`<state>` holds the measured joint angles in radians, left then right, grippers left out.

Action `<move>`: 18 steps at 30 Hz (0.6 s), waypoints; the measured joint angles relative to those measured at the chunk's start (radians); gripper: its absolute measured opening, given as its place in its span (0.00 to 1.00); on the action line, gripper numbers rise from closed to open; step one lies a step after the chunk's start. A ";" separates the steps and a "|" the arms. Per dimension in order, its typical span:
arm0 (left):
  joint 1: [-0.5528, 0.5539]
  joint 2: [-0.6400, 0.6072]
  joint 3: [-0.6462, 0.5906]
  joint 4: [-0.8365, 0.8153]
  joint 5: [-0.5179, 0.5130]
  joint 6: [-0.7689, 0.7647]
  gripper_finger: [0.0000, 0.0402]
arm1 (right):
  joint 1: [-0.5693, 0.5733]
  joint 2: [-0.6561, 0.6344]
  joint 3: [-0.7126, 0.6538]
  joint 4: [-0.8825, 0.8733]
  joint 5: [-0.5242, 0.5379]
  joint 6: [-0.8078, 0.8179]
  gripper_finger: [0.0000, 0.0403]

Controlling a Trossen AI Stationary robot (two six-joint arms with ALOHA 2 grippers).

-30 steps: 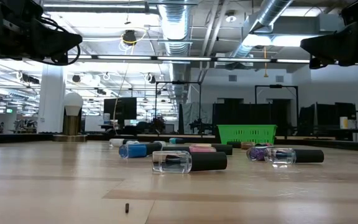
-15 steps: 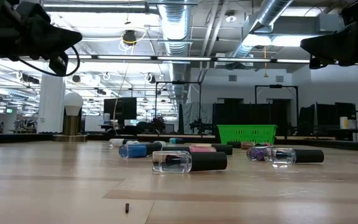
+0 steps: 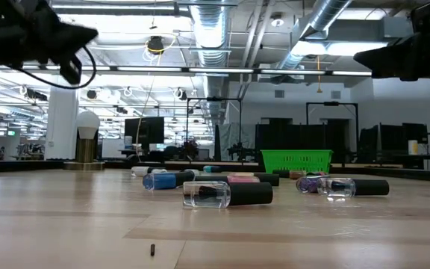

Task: Pick & Place Nail Polish
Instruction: Put the top left white nail polish into the green bin

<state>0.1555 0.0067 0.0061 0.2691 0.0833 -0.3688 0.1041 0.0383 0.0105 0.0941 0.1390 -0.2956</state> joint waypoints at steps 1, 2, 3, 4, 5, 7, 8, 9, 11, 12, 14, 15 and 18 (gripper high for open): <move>0.000 0.000 0.000 0.052 -0.021 -0.022 0.00 | -0.002 0.000 0.000 0.005 0.000 0.000 0.00; 0.000 0.002 0.000 0.107 -0.043 -0.041 0.00 | -0.002 0.000 0.000 0.006 0.000 0.000 0.00; 0.000 0.006 0.001 0.158 -0.063 -0.064 0.00 | -0.002 0.000 0.000 0.004 0.000 0.000 0.00; 0.000 0.015 0.011 0.186 -0.084 -0.086 0.00 | -0.002 0.000 0.000 0.003 0.000 0.000 0.00; 0.000 0.029 0.026 0.202 -0.102 -0.103 0.00 | -0.002 0.000 0.000 0.005 0.000 0.000 0.00; 0.000 0.069 0.074 0.206 -0.130 -0.115 0.00 | -0.001 0.000 0.000 0.003 0.000 0.014 0.00; 0.000 0.099 0.101 0.210 -0.142 -0.115 0.00 | 0.000 0.000 0.000 0.003 0.000 0.036 0.00; 0.000 0.134 0.127 0.209 -0.154 -0.115 0.00 | 0.000 0.000 0.000 0.003 -0.001 0.064 0.00; 0.000 0.216 0.185 0.205 -0.162 -0.113 0.00 | 0.000 0.000 0.000 0.003 -0.001 0.111 0.00; 0.000 0.261 0.219 0.206 -0.161 -0.111 0.00 | 0.000 0.000 0.000 0.003 -0.001 0.128 0.00; 0.000 0.354 0.285 0.209 -0.149 -0.111 0.00 | 0.000 0.000 0.000 0.003 -0.001 0.146 0.00; 0.000 0.405 0.324 0.209 -0.137 -0.110 0.00 | 0.000 0.000 0.000 0.003 -0.001 0.146 0.00; 0.000 0.553 0.418 0.208 -0.105 -0.079 0.00 | 0.000 0.000 0.000 0.003 -0.001 0.147 0.00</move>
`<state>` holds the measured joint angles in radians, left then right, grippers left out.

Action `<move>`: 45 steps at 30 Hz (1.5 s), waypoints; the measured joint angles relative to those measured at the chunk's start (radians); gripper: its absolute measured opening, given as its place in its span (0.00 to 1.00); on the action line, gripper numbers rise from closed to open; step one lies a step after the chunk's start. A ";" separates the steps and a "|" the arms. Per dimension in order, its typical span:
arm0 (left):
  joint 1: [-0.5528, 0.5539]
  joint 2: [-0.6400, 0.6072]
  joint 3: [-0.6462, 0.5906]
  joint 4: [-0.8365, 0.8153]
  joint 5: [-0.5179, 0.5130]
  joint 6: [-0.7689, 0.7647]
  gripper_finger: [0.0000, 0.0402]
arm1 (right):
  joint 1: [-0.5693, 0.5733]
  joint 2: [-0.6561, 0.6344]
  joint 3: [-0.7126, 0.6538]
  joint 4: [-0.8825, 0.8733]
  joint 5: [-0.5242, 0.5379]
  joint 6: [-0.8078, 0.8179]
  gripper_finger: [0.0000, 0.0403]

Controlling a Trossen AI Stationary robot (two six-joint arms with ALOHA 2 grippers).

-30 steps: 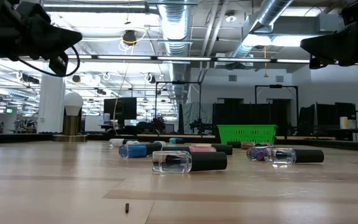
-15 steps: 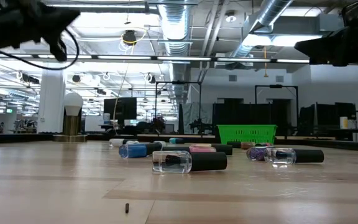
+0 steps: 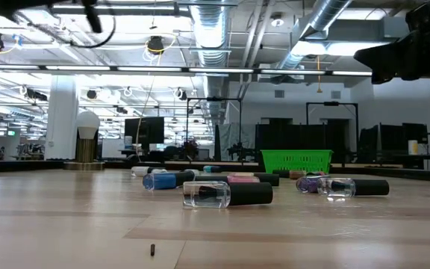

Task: Pick & Place Nail Polish
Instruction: Put the top left white nail polish into the green bin

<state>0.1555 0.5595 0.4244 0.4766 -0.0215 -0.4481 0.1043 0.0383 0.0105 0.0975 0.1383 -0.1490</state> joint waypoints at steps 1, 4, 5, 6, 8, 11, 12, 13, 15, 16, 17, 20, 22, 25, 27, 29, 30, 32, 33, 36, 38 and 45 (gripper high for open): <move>0.000 0.047 0.026 -0.002 0.010 0.020 0.00 | 0.000 0.000 0.000 0.000 0.000 0.000 0.00; 0.000 0.177 0.084 -0.021 0.041 0.073 0.00 | 0.000 0.000 0.000 0.000 0.000 0.000 0.00; 0.000 0.214 0.099 -0.049 0.045 0.078 0.00 | 0.000 0.000 0.000 0.000 0.000 0.000 0.00; 0.000 0.246 0.109 -0.080 0.046 0.084 0.01 | 0.000 0.000 0.000 0.000 0.000 0.000 0.00; 0.000 0.300 0.122 -0.132 0.048 0.104 0.03 | 0.000 0.000 0.000 0.000 0.000 0.000 0.00; 0.000 0.363 0.122 -0.218 0.075 0.128 0.10 | 0.000 0.000 0.000 0.000 -0.001 0.014 0.00; 0.000 0.382 0.122 -0.254 0.078 0.145 0.14 | 0.000 0.000 0.000 0.000 -0.001 0.023 0.00; 0.000 0.400 0.122 -0.285 0.080 0.174 0.17 | 0.000 0.000 0.000 0.000 -0.001 0.031 0.00; 0.000 0.432 0.122 -0.338 0.080 0.252 0.24 | 0.000 0.000 0.000 0.000 -0.002 0.050 0.00; 0.000 0.448 0.122 -0.358 0.079 0.296 0.27 | 0.000 0.000 0.000 0.000 -0.002 0.055 0.00; 0.000 0.462 0.119 -0.376 0.080 0.340 0.30 | 0.000 0.000 0.000 0.000 -0.002 0.056 0.00; 0.010 0.518 0.118 -0.398 0.072 0.424 0.40 | 0.000 0.000 0.000 0.000 -0.001 0.056 0.00; 0.020 0.560 0.118 -0.392 0.074 0.451 0.44 | 0.000 0.000 0.000 0.000 -0.002 0.056 0.00; 0.040 0.622 0.118 -0.396 0.100 0.470 0.49 | 0.000 0.000 0.000 0.000 -0.001 0.057 0.00; 0.054 0.662 0.118 -0.393 0.113 0.472 0.50 | 0.000 0.000 0.000 0.000 -0.001 0.068 0.00; 0.069 0.701 0.118 -0.394 0.127 0.494 0.49 | 0.000 0.000 0.000 0.000 -0.001 0.069 0.00; 0.075 0.719 0.118 -0.393 0.127 0.512 0.49 | 0.000 0.000 0.000 0.000 -0.001 0.070 0.00; 0.090 0.754 0.118 -0.393 0.127 0.550 0.47 | 0.000 0.000 0.000 0.000 -0.001 0.071 0.00; 0.097 0.772 0.118 -0.391 0.128 0.567 0.47 | 0.000 0.000 0.000 0.000 -0.001 0.071 0.00; 0.123 0.823 0.117 -0.387 0.149 0.589 0.45 | 0.000 0.000 0.000 0.000 -0.001 0.071 0.00; 0.136 0.857 0.117 -0.377 0.170 0.600 0.44 | 0.000 0.000 0.000 0.000 -0.001 0.071 0.00; 0.145 0.962 0.117 -0.337 0.180 0.640 0.41 | 0.000 0.000 0.000 0.000 -0.001 0.071 0.00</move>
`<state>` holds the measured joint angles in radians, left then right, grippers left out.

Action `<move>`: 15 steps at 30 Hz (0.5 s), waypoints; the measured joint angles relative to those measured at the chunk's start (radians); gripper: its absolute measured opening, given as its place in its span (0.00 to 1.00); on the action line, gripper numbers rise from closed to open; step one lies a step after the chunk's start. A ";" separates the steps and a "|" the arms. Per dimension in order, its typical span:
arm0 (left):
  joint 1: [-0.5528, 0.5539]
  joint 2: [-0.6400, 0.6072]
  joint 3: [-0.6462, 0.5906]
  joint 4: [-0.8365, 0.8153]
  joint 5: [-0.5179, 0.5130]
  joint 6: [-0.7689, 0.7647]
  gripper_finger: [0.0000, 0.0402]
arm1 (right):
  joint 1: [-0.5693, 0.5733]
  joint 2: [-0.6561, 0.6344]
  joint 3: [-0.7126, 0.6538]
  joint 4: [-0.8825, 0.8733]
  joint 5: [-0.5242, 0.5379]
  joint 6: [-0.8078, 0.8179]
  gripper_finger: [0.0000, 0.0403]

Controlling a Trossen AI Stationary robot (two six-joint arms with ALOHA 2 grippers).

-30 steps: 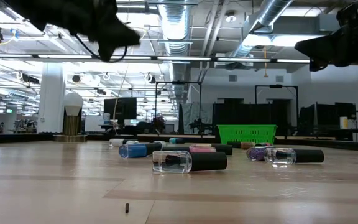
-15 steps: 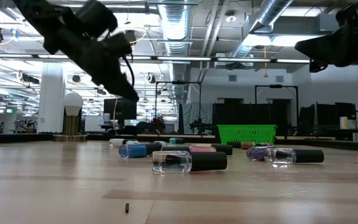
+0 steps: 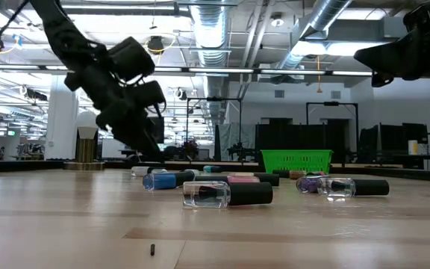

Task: Pick & Place Nail Polish
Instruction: Put the top left white nail polish into the green bin

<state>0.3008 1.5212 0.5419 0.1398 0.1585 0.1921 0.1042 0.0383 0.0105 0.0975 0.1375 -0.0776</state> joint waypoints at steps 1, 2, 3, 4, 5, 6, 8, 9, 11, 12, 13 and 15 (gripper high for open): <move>0.000 0.013 0.000 0.000 0.006 0.007 0.41 | 0.000 0.000 0.000 0.000 0.000 0.000 0.00; 0.000 0.029 0.000 0.001 0.009 0.011 0.40 | 0.000 0.000 0.000 0.000 0.000 0.000 0.00; 0.000 0.043 0.000 0.001 0.009 0.013 0.40 | 0.000 0.000 0.000 0.000 0.001 0.000 0.00; 0.000 0.057 0.000 0.005 0.010 0.014 0.39 | 0.000 0.000 0.000 0.000 0.001 0.000 0.00; 0.000 0.070 0.000 0.006 0.010 0.014 0.39 | 0.000 0.000 0.000 0.000 0.001 0.000 0.00; 0.000 0.080 0.000 0.011 0.011 0.014 0.38 | 0.000 0.000 0.000 0.000 0.001 0.000 0.00; 0.001 0.096 0.003 0.022 0.014 0.015 0.36 | -0.001 0.000 0.000 0.000 0.001 0.000 0.00; 0.001 0.103 0.003 0.024 0.015 0.015 0.34 | 0.000 0.000 0.000 0.000 0.001 0.000 0.00; 0.001 0.111 0.003 0.027 0.012 0.014 0.29 | 0.000 0.000 0.000 0.000 0.001 0.000 0.00; 0.001 0.111 0.003 0.027 0.010 0.014 0.26 | 0.000 0.000 0.000 0.000 0.001 0.000 0.00; 0.001 0.111 0.003 0.027 0.008 0.014 0.22 | 0.000 0.000 0.000 0.000 0.001 0.000 0.00; 0.001 0.109 0.003 0.025 0.008 0.014 0.15 | 0.000 0.000 0.000 0.000 0.001 0.000 0.00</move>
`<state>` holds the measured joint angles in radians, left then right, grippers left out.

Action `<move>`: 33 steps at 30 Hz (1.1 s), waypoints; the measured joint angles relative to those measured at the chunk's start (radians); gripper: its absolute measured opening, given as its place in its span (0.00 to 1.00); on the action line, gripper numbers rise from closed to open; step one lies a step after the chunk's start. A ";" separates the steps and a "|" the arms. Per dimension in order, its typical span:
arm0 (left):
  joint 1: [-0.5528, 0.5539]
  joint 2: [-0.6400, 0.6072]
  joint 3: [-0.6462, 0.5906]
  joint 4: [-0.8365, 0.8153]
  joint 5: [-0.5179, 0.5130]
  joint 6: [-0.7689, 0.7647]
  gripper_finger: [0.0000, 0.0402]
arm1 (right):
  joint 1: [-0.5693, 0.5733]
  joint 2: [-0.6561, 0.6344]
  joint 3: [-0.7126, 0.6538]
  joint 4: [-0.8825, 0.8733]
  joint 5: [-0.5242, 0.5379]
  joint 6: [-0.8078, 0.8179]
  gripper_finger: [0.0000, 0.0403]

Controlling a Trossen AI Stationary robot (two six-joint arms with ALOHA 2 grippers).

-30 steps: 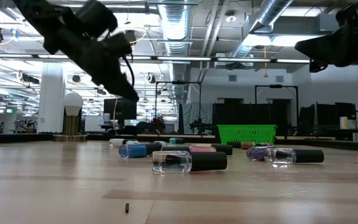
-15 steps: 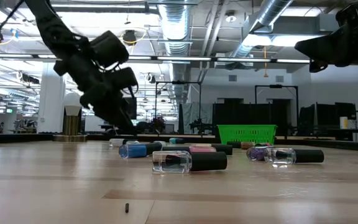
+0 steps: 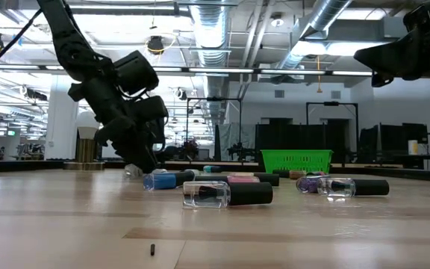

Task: Pick & Place Nail Polish
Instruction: Put the top left white nail polish into the green bin

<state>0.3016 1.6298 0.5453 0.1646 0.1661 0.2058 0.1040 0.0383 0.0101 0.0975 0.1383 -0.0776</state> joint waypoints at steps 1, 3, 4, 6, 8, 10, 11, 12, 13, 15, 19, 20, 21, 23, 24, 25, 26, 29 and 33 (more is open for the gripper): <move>0.000 -0.003 0.000 -0.001 0.000 0.000 0.14 | 0.000 0.000 0.000 0.000 0.000 0.000 0.00; 0.000 -0.003 0.000 -0.001 -0.002 0.000 0.14 | 0.000 0.000 0.000 0.000 0.000 0.000 0.00; 0.000 -0.009 0.000 -0.001 -0.004 -0.002 0.14 | 0.000 0.000 0.000 0.000 0.000 0.000 0.00; 0.000 -0.018 -0.001 -0.001 -0.007 -0.005 0.14 | 0.000 0.000 0.000 0.000 0.000 0.000 0.00; -0.002 -0.039 -0.005 -0.017 -0.008 -0.009 0.14 | 0.000 0.000 0.000 0.000 0.000 0.000 0.00; -0.002 -0.083 -0.007 -0.033 -0.008 -0.029 0.14 | 0.000 0.000 0.000 0.000 0.000 0.000 0.00; -0.002 -0.108 -0.002 -0.022 -0.010 -0.035 0.14 | 0.000 0.000 0.000 0.000 0.000 0.000 0.00; -0.002 -0.135 0.009 -0.010 -0.021 -0.044 0.14 | 0.000 0.000 0.000 0.000 0.000 0.000 0.00; -0.002 -0.169 0.017 -0.007 -0.032 -0.054 0.14 | 0.000 0.000 0.000 0.000 0.000 0.000 0.00; -0.002 -0.215 0.049 0.019 -0.055 -0.058 0.14 | 0.000 0.000 0.000 0.000 0.000 0.000 0.00; -0.002 -0.258 0.145 0.091 -0.071 -0.023 0.14 | -0.002 0.000 0.000 -0.006 0.000 0.000 0.00; -0.002 -0.249 0.179 0.092 -0.072 -0.004 0.14 | -0.002 0.001 0.000 -0.006 0.001 0.000 0.00; -0.002 -0.233 0.216 0.096 -0.072 0.011 0.14 | -0.002 0.001 0.000 -0.008 0.001 0.000 0.00; -0.001 -0.183 0.292 0.096 -0.072 0.043 0.14 | -0.003 0.001 0.000 -0.011 0.001 -0.002 0.00; -0.001 -0.154 0.332 0.104 -0.072 0.049 0.14 | -0.002 0.001 0.000 -0.011 0.001 -0.001 0.00; 0.002 -0.120 0.368 0.098 -0.067 0.050 0.14 | -0.002 0.001 0.000 -0.012 0.001 -0.001 0.00; 0.004 -0.082 0.413 0.110 -0.056 0.050 0.14 | -0.002 0.001 0.000 -0.012 0.001 -0.001 0.00; 0.008 0.030 0.533 0.138 -0.034 0.050 0.14 | -0.002 0.001 0.000 -0.013 0.002 0.000 0.00; 0.009 0.166 0.679 0.178 -0.009 0.051 0.14 | -0.002 0.001 0.000 -0.012 0.000 -0.001 0.00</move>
<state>0.3103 1.7958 1.2239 0.3428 0.1573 0.2565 0.1015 0.0389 0.0105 0.0858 0.1381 -0.0784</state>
